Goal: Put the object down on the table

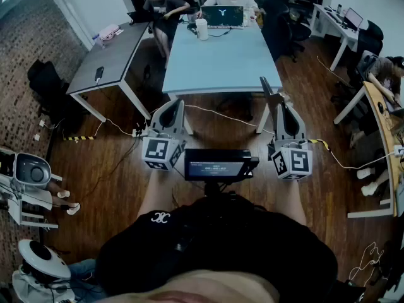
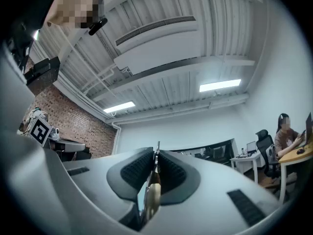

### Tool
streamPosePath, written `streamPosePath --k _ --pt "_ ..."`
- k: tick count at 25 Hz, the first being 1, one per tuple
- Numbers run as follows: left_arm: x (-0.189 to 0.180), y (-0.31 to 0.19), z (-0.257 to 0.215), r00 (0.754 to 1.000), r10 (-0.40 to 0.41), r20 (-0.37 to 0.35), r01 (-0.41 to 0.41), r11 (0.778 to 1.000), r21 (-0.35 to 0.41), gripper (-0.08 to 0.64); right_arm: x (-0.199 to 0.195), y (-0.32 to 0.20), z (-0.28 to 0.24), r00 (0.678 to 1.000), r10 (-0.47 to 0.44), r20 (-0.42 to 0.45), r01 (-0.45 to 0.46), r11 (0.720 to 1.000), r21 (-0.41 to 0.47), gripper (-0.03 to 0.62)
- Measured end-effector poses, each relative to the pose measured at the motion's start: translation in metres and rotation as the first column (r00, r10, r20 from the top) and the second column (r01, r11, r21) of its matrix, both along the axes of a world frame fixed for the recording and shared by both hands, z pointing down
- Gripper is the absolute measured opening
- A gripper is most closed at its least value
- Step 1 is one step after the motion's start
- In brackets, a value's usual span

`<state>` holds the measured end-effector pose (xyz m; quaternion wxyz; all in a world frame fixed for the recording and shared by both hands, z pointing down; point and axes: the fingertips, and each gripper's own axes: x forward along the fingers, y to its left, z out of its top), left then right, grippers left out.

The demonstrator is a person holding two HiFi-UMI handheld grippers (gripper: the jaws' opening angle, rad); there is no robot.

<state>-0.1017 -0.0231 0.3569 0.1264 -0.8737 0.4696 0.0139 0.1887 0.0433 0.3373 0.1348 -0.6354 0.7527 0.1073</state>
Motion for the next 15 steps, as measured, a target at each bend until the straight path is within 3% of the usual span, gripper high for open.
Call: streamPosePath --k 10,15 --pt "-0.034 -0.016 0.005 1.0 0.01 0.016 -0.01 1.0 0.011 -0.001 -0.031 -0.008 0.002 1.0 0.017 0.0 -0.017 0.999 0.032 0.025" --pt "-0.054 -0.035 0.018 0.999 0.021 0.028 -0.021 1.0 -0.016 -0.002 -0.053 -0.028 0.019 1.0 0.018 0.013 -0.018 1.0 0.002 0.025"
